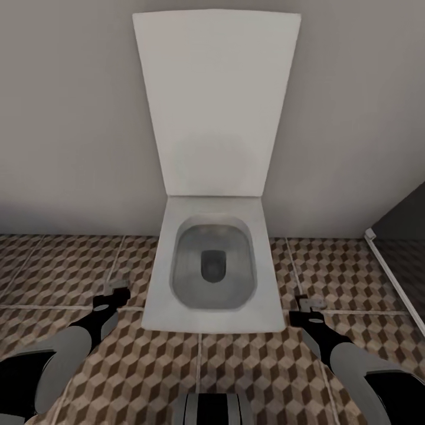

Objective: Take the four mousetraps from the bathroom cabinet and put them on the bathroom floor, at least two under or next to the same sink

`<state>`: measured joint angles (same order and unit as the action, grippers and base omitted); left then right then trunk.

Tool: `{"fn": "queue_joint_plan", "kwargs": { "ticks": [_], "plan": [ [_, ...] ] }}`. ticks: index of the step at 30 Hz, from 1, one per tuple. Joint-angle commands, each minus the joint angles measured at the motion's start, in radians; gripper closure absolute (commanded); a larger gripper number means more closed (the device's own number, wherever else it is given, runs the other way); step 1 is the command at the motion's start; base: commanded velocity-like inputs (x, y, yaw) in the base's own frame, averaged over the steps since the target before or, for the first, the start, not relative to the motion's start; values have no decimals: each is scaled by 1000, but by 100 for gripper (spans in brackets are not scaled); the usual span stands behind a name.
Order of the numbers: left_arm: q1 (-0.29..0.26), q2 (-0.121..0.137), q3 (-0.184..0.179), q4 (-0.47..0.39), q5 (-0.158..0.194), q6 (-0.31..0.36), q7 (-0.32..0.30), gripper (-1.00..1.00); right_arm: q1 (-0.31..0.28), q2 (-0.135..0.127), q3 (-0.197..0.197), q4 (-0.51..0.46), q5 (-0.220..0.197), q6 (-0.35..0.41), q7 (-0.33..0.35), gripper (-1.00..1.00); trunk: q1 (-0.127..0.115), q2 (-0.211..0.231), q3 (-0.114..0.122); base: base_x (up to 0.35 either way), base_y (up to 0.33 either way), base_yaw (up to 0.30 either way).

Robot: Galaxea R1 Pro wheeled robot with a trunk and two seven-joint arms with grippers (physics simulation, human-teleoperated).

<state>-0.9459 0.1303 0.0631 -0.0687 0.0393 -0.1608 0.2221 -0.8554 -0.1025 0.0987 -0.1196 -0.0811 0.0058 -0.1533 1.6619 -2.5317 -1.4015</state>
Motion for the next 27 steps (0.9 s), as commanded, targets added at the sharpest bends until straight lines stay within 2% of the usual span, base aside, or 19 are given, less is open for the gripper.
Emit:
{"fn": "queue_joint_plan", "kwargs": {
  "ticks": [1,8,15,27],
  "plan": [
    [-1,0,6,1,4,-5,-1,100,0,0,9,0,-9,0,-3,100,0,-1,-5,0,0,0],
    [-1,2,6,1,3,-8,-1,100,0,-1,9,0,-9,0,-3,100,3,-2,-32,0,0,0],
    [-1,3,7,1,3,-27,-1,100,0,-2,9,0,-8,0,-3,100,3,-2,-32,0,0,0],
    [-1,3,8,1,4,-32,-1,100,0,-2,7,-1,-8,-1,-3,100,9,-5,-78,0,0,0]
  ]
}}
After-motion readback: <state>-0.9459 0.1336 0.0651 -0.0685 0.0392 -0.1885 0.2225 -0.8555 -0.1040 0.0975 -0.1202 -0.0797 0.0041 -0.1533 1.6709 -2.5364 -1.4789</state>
